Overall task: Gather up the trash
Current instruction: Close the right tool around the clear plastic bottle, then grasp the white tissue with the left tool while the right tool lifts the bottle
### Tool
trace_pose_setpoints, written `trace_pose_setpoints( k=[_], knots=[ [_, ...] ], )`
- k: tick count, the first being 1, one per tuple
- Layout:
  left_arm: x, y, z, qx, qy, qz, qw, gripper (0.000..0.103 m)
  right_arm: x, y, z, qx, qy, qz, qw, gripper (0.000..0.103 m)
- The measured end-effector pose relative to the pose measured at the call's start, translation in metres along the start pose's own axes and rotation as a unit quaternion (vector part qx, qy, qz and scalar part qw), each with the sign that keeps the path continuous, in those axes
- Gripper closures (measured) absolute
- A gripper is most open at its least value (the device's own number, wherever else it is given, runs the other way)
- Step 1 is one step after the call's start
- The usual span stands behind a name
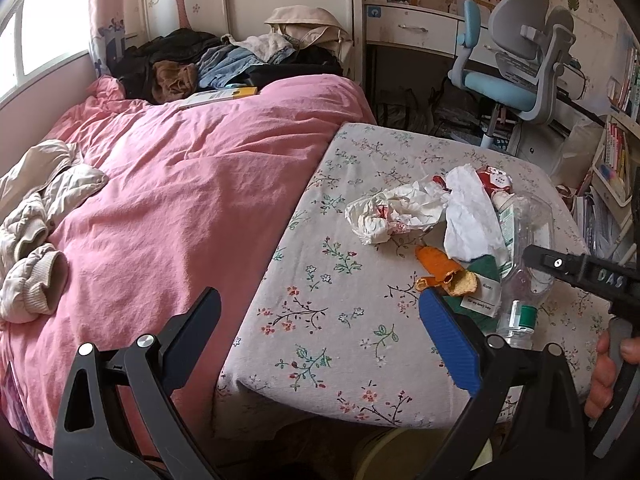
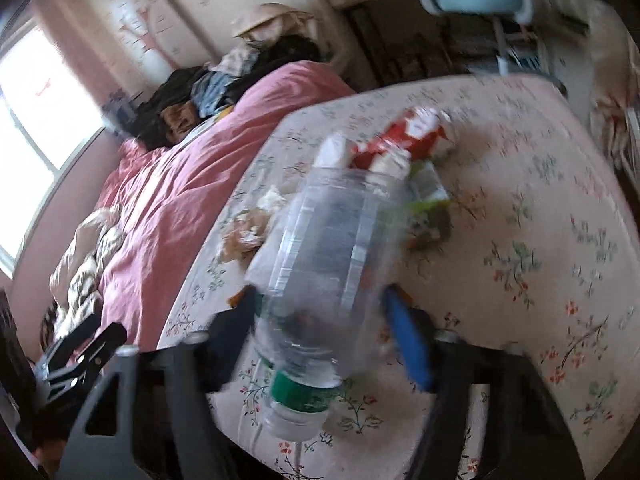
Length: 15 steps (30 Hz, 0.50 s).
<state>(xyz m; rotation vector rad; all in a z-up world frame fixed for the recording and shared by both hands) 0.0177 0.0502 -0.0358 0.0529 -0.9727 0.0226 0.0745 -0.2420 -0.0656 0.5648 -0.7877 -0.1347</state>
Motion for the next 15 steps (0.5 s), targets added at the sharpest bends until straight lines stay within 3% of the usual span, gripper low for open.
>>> trace_pose_setpoints(
  k=[4, 8, 9, 10, 11, 15],
  knots=[
    [0.000, 0.003, -0.002, -0.013, 0.001, 0.012, 0.9998, 0.007, 0.003, -0.005, 0.013, 0.020, -0.009, -0.007, 1.000, 0.076],
    [0.005, 0.001, -0.009, -0.025, 0.004, 0.028, 0.9993, 0.007, 0.001, -0.008, 0.012, 0.040, 0.015, -0.006, 0.999, 0.074],
    [0.005, 0.000, -0.011, -0.022, 0.005, 0.030, 0.9993, 0.007, 0.002, -0.006, 0.013, 0.037, 0.015, 0.002, 0.999, 0.065],
    [0.006, -0.001, -0.013, -0.021, 0.008, 0.034, 0.9992, 0.007, 0.002, -0.003, 0.012, 0.038, 0.013, 0.005, 0.999, 0.040],
    [0.007, -0.002, -0.016, -0.022, 0.012, 0.040, 0.9989, 0.007, 0.002, 0.000, 0.011, 0.047, 0.011, 0.000, 0.999, 0.031],
    [0.010, -0.012, -0.020, -0.021, 0.015, 0.044, 0.9987, 0.007, 0.001, 0.005, -0.012, 0.033, 0.012, -0.012, 0.999, 0.026]
  ],
)
Point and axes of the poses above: each gripper's, at about its wrist camera, not at the fingertips, and z roughly against the way its jaws point, y to its left, x to its top, the point moved 3 cm from there along -z, roughly the way its jaws point, and after that the axes turned 10 degrees about -y, right-handed, at the moved point
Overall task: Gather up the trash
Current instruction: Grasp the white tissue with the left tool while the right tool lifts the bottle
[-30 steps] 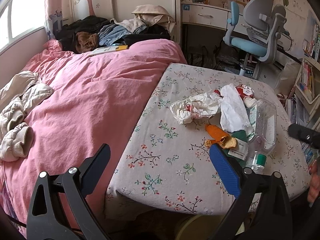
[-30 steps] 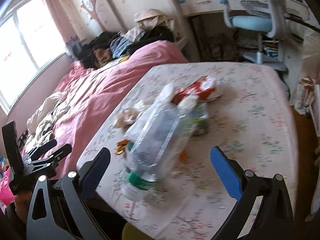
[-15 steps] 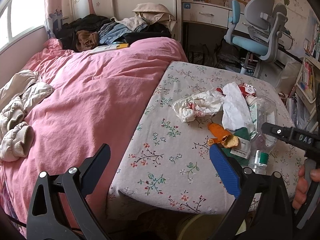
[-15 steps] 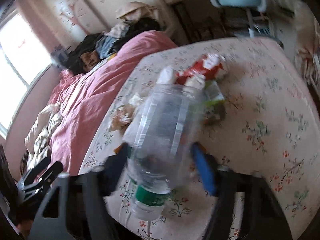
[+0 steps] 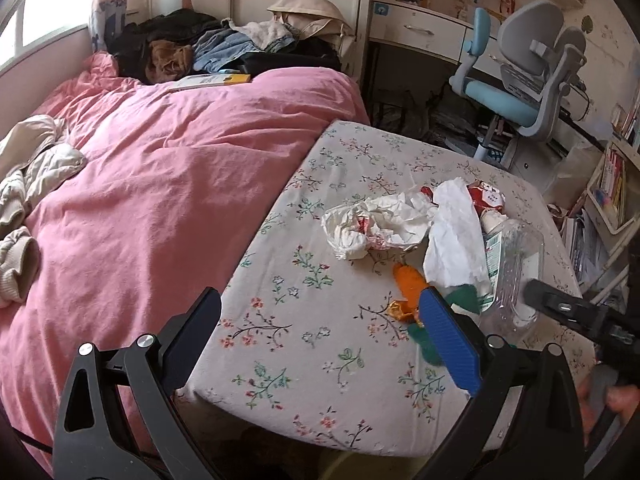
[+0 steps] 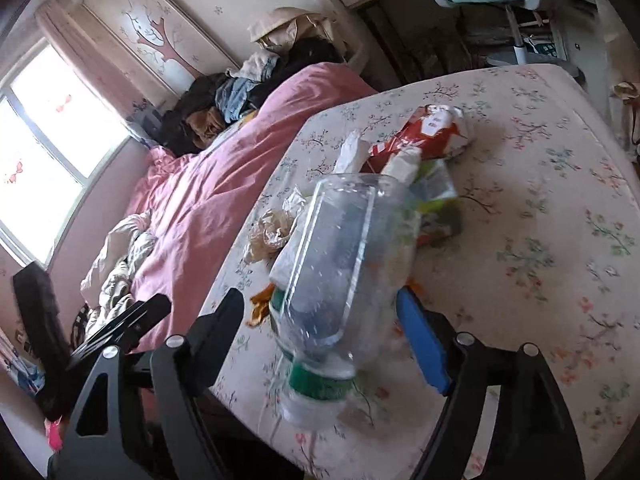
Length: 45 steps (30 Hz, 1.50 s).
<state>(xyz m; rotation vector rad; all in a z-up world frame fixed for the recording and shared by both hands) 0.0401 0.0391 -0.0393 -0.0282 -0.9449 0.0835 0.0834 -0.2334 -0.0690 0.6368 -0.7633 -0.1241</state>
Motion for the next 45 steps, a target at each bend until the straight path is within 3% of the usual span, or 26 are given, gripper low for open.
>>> trace_pose_setpoints(
  k=[2, 3, 6, 17, 20, 22, 24, 26, 30, 32, 36, 38, 40, 42, 43, 45],
  knots=[
    [0.003, -0.005, -0.003, 0.000, -0.001, -0.006, 1.0000, 0.007, -0.004, -0.007, -0.015, -0.012, 0.006, -0.026, 1.000, 0.025],
    [0.004, -0.007, -0.005, 0.001, -0.001, -0.010, 1.0000, 0.007, -0.006, -0.011, -0.021, -0.018, 0.007, -0.035, 0.999, 0.033],
    [0.009, -0.014, -0.015, -0.009, 0.008, -0.013, 0.9998, 0.007, -0.011, -0.015, -0.021, 0.000, -0.016, -0.050, 0.999, 0.033],
    [0.032, -0.084, -0.077, -0.086, 0.064, -0.045, 0.9932, 0.007, -0.007, -0.039, 0.038, 0.031, -0.058, -0.062, 0.996, 0.033],
    [0.032, -0.105, -0.102, -0.085, 0.090, -0.063, 0.9904, 0.007, -0.005, -0.056, 0.044, 0.032, -0.064, -0.093, 0.993, 0.034],
    [0.031, -0.117, -0.113, -0.086, 0.096, -0.077, 0.9886, 0.017, -0.004, -0.061, 0.046, 0.036, -0.065, -0.109, 0.991, 0.035],
    [0.030, -0.124, -0.119, -0.094, 0.108, -0.085, 0.9860, 0.064, -0.004, -0.063, 0.047, 0.039, -0.067, -0.115, 0.990, 0.035],
    [0.031, -0.123, -0.118, -0.121, 0.117, -0.071, 0.9831, 0.085, 0.000, -0.061, 0.048, 0.043, -0.070, -0.115, 0.990, 0.036],
    [0.043, -0.110, -0.099, -0.136, 0.083, -0.058, 0.9855, 0.099, 0.009, -0.056, 0.048, 0.053, -0.082, -0.115, 0.989, 0.037],
    [0.053, -0.094, -0.086, -0.158, 0.061, -0.025, 0.9852, 0.100, 0.010, -0.056, 0.051, 0.057, -0.085, -0.116, 0.988, 0.037],
    [0.065, -0.068, -0.062, -0.188, 0.016, 0.017, 0.9819, 0.100, 0.011, -0.053, 0.059, 0.065, -0.095, -0.111, 0.987, 0.037],
    [0.062, -0.065, -0.065, -0.183, 0.024, 0.017, 0.9826, 0.099, 0.011, -0.054, 0.062, 0.067, -0.098, -0.116, 0.986, 0.037],
    [0.055, -0.068, -0.073, -0.185, 0.048, 0.020, 0.9814, 0.082, 0.009, -0.052, 0.064, 0.070, -0.100, -0.125, 0.985, 0.037],
    [0.048, -0.078, -0.079, -0.167, 0.061, 0.006, 0.9841, 0.024, 0.005, -0.048, 0.065, 0.072, -0.100, -0.126, 0.984, 0.037],
    [0.045, -0.089, -0.082, -0.140, 0.054, -0.018, 0.9885, 0.016, 0.004, -0.048, 0.065, 0.073, -0.099, -0.125, 0.985, 0.037],
    [0.040, -0.106, -0.089, -0.122, 0.057, -0.057, 0.9892, 0.012, 0.002, -0.048, 0.066, 0.073, -0.096, -0.121, 0.985, 0.037]
  ],
)
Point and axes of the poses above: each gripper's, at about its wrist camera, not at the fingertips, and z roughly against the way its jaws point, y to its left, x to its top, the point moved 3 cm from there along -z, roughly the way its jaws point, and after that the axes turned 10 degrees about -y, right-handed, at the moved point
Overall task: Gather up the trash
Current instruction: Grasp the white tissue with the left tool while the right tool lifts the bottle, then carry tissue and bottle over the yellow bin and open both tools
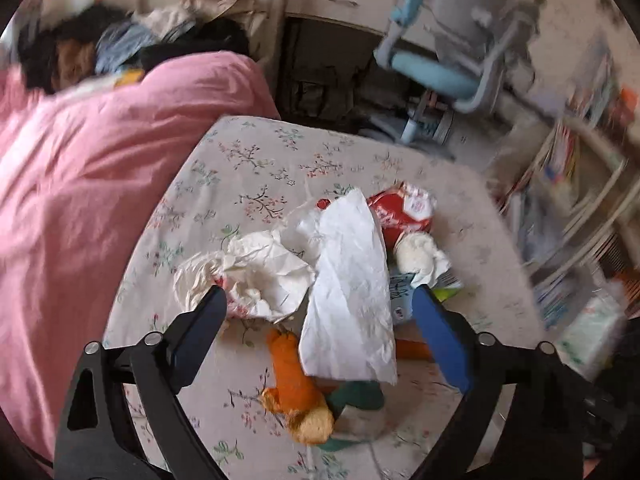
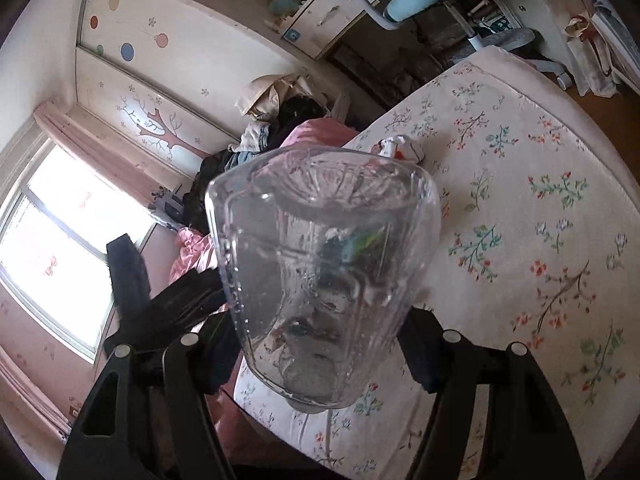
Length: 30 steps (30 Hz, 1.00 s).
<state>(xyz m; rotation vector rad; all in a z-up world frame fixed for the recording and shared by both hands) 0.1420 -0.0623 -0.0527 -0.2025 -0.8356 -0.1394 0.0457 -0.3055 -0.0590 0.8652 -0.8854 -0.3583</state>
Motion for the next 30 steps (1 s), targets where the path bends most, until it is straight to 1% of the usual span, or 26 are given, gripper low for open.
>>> trace_pose_setpoints(
  k=[3, 4, 5, 6, 7, 8, 9, 11, 14, 16, 19, 21, 24, 27, 30],
  knots=[
    [-0.008, -0.012, -0.020, 0.031, 0.036, -0.035, 0.9983, 0.012, 0.002, -0.006, 0.001, -0.005, 0.001, -0.004, 1.000, 0.037],
    [-0.011, -0.015, -0.030, 0.039, 0.053, -0.042, 0.9969, 0.013, 0.003, -0.008, 0.001, -0.005, 0.000, -0.009, 1.000, 0.037],
    [-0.014, -0.016, -0.035, 0.031, 0.064, -0.040, 0.9967, 0.027, 0.005, -0.011, 0.001, -0.005, -0.002, -0.014, 1.000, 0.037],
    [-0.015, -0.017, -0.038, 0.020, 0.070, -0.036, 0.9967, 0.053, 0.007, -0.013, 0.000, -0.004, -0.003, -0.019, 1.000, 0.037],
    [-0.013, -0.017, -0.038, -0.001, 0.072, -0.029, 0.9970, 0.063, 0.007, -0.014, 0.001, -0.004, -0.004, -0.020, 1.000, 0.037],
    [-0.011, -0.016, -0.035, -0.006, 0.065, -0.023, 0.9976, 0.080, 0.008, -0.014, 0.000, -0.003, -0.004, -0.021, 1.000, 0.037],
    [-0.006, -0.012, -0.028, 0.003, 0.050, -0.022, 0.9985, 0.092, 0.007, -0.014, 0.000, -0.002, -0.004, -0.020, 1.000, 0.037],
    [0.002, -0.003, -0.017, -0.012, 0.027, 0.001, 0.9996, 0.096, 0.007, -0.012, 0.001, 0.002, -0.004, -0.018, 1.000, 0.037],
    [0.013, 0.010, 0.006, -0.039, -0.013, 0.033, 0.9986, 0.097, 0.007, -0.009, 0.002, 0.008, -0.004, -0.016, 1.000, 0.037],
    [0.018, 0.018, 0.022, -0.057, -0.039, 0.049, 0.9964, 0.097, 0.005, -0.005, 0.004, 0.012, -0.003, -0.014, 1.000, 0.037],
    [0.020, 0.028, 0.050, -0.085, -0.063, 0.060, 0.9925, 0.097, 0.000, 0.003, 0.008, 0.020, 0.000, -0.007, 1.000, 0.037],
    [0.015, 0.033, 0.068, -0.100, -0.072, 0.059, 0.9906, 0.097, -0.005, 0.009, 0.012, 0.028, 0.003, -0.001, 1.000, 0.037],
    [0.000, 0.039, 0.096, -0.115, -0.080, 0.051, 0.9888, 0.097, -0.027, 0.020, 0.022, 0.033, 0.016, 0.016, 0.999, 0.037],
    [-0.019, 0.041, 0.122, -0.128, -0.080, 0.038, 0.9879, 0.097, -0.056, 0.028, 0.029, 0.024, 0.038, 0.039, 0.998, 0.037],
    [-0.039, 0.039, 0.141, -0.130, -0.073, 0.014, 0.9887, 0.097, -0.089, 0.035, 0.034, 0.002, 0.060, 0.079, 0.995, 0.037]
  ],
)
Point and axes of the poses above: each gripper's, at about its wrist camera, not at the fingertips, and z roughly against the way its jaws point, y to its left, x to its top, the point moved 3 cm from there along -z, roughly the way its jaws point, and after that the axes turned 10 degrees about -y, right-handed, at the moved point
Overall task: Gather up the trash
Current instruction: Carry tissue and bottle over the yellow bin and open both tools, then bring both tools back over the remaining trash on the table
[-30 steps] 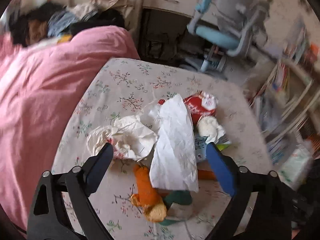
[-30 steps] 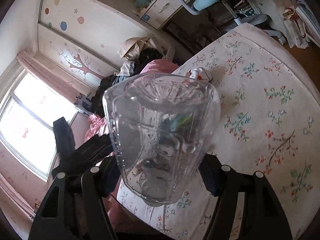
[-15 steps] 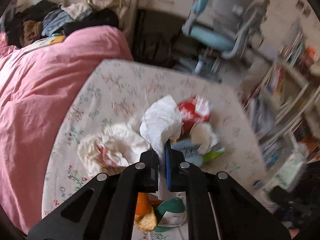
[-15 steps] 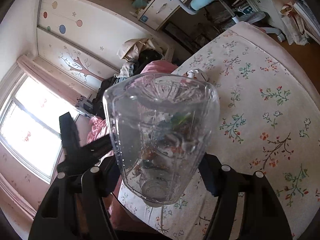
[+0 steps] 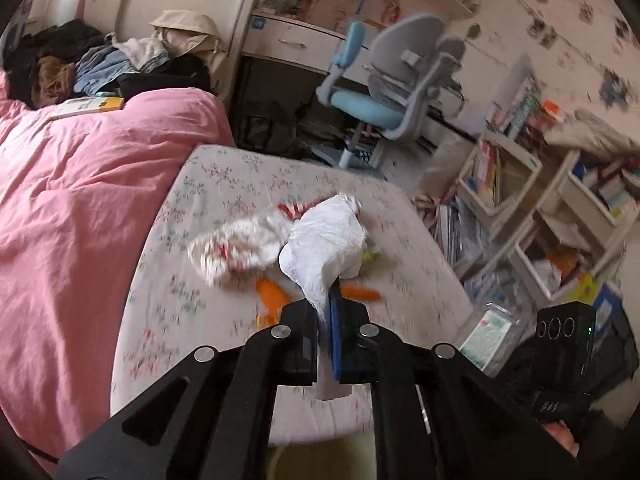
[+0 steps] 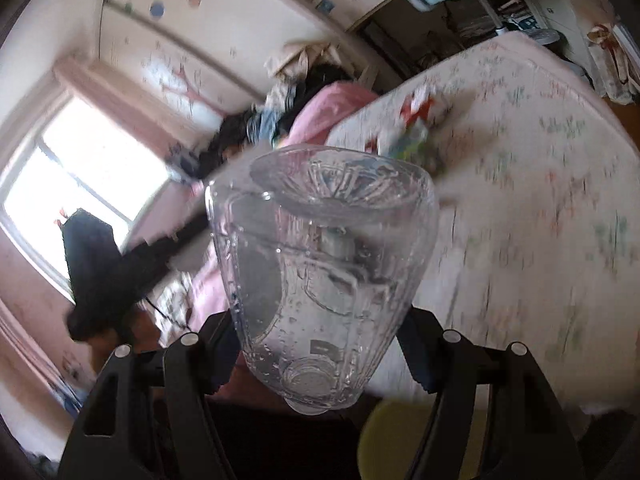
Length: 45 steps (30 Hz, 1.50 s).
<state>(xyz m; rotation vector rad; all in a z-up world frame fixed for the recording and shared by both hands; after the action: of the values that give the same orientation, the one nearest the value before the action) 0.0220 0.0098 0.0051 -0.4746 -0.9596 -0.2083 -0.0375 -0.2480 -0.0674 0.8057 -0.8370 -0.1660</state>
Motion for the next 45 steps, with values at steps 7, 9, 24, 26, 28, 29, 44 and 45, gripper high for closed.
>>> trace_pose_setpoints(
  k=[7, 9, 24, 26, 28, 29, 44, 45],
  knots=[
    [-0.047, -0.021, 0.030, -0.019, 0.041, -0.042, 0.9981, 0.097, -0.064, 0.003, -0.017, -0.062, 0.075, 0.048, 0.994, 0.036],
    [-0.061, -0.028, 0.035, -0.024, 0.058, -0.057, 0.9964, 0.097, -0.074, -0.001, -0.022, -0.074, 0.095, 0.047, 0.992, 0.036],
    [-0.162, -0.077, 0.018, -0.034, 0.236, -0.262, 0.9352, 0.096, -0.020, -0.015, 0.062, -0.177, -0.063, 0.041, 0.981, 0.030],
    [-0.177, -0.083, 0.013, -0.025, 0.258, -0.294, 0.9200, 0.091, -0.014, -0.007, 0.061, -0.177, -0.062, 0.063, 0.980, 0.028],
    [-0.183, -0.085, 0.009, -0.014, 0.266, -0.314, 0.9113, 0.081, -0.009, 0.001, 0.059, -0.174, -0.060, 0.084, 0.979, 0.027],
    [-0.184, -0.085, 0.007, -0.007, 0.269, -0.318, 0.9091, 0.065, -0.006, 0.004, 0.058, -0.172, -0.061, 0.091, 0.979, 0.027],
    [-0.127, -0.070, 0.000, 0.041, 0.177, -0.255, 0.9497, 0.020, 0.010, 0.011, 0.024, -0.143, -0.042, 0.110, 0.983, 0.022],
    [-0.123, -0.069, 0.000, 0.042, 0.170, -0.247, 0.9530, 0.020, 0.008, 0.007, 0.023, -0.145, -0.039, 0.108, 0.983, 0.022]
  ],
)
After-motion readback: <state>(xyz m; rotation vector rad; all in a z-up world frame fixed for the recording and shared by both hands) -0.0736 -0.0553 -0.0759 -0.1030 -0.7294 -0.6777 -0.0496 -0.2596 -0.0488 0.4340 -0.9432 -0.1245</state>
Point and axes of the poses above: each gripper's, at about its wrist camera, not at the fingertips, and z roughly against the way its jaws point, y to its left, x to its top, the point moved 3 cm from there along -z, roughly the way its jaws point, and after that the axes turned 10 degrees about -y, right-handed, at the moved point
